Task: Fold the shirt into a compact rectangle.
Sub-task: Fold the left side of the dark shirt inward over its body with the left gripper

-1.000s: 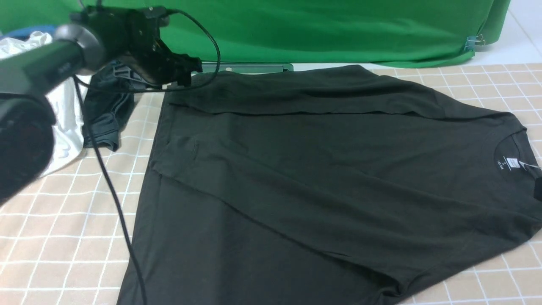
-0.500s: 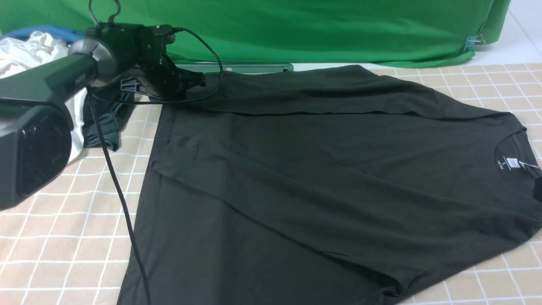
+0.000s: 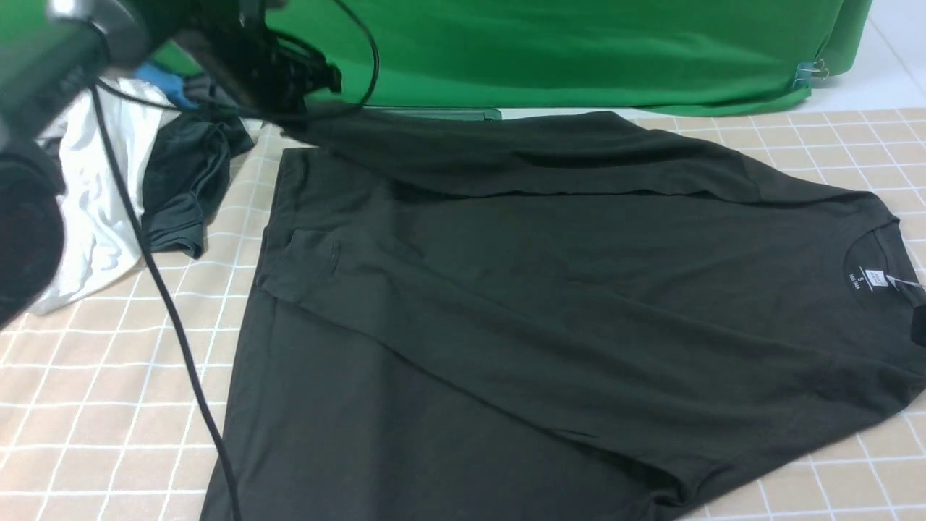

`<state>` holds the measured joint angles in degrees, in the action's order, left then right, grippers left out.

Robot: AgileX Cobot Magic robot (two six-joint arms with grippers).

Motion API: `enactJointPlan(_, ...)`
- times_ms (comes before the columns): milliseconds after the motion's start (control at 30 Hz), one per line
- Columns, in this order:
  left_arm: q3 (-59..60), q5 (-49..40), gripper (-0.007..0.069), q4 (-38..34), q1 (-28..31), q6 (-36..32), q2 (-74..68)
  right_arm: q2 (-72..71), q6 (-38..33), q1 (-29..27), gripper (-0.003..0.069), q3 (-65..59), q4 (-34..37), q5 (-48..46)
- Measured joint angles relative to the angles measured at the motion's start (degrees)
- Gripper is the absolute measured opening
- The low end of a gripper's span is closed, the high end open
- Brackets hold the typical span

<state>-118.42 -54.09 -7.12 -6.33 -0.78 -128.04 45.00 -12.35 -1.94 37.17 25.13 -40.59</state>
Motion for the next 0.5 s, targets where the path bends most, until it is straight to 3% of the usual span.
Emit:
enactJointPlan(333, 1.04, -14.21, 0.0035, -1.12, 0.0, -2.82, 8.35, 0.0, -0.07, 0.0, 0.0127, 0.0, 0.0, 0.0)
enactJointPlan(500, 11.14, -15.02, 0.0035, -0.27, -1.49, -2.19, 13.23, 0.0, -0.07, 0.0, 0.0134, 0.0, 0.0, 0.0)
